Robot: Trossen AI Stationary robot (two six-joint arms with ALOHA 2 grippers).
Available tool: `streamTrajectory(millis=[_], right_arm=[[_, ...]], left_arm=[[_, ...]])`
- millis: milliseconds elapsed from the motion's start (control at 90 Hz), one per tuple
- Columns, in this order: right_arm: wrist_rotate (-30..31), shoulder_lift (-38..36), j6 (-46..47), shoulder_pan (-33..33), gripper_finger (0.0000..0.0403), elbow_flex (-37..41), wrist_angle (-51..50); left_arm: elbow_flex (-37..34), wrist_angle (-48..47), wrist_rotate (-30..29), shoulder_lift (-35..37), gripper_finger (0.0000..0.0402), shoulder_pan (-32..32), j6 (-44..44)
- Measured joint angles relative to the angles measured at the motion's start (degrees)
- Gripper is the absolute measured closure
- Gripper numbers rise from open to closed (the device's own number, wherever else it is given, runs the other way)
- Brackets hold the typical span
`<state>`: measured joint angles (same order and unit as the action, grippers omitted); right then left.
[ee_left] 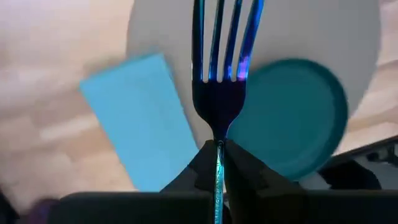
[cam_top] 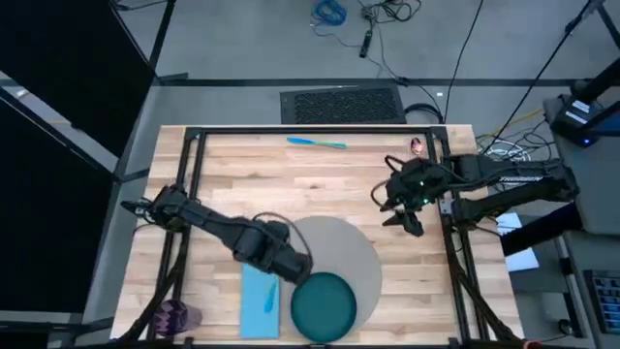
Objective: Set table place
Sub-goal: Put the blue fork on the blue napkin
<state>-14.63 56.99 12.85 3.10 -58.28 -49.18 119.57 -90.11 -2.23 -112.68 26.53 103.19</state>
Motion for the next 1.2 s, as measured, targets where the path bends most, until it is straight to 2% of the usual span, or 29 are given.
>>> streamTrajectory(millis=[133,244,578,1022,1200], right_arm=[[1.5,0.0,1.6,5.2,0.0209,0.0,0.0],[2.9,0.0,3.0,8.6,0.0209,0.0,-0.1],[5.9,0.0,7.4,15.6,0.0209,0.0,-1.1],[7.6,0.0,9.0,18.8,0.0209,0.0,-2.3],[7.5,0.0,9.0,18.8,0.0209,0.0,-2.5]], left_arm=[[-5.3,0.1,1.0,0.0,0.0401,2.8,4.8],[-10.6,3.3,4.9,-0.1,0.0401,4.3,6.1],[-30.1,25.4,11.8,-0.1,0.0401,4.8,7.1],[-46.8,38.3,12.2,5.6,0.0401,4.4,9.0],[-49.5,42.0,11.3,6.9,0.0401,3.9,10.2]])
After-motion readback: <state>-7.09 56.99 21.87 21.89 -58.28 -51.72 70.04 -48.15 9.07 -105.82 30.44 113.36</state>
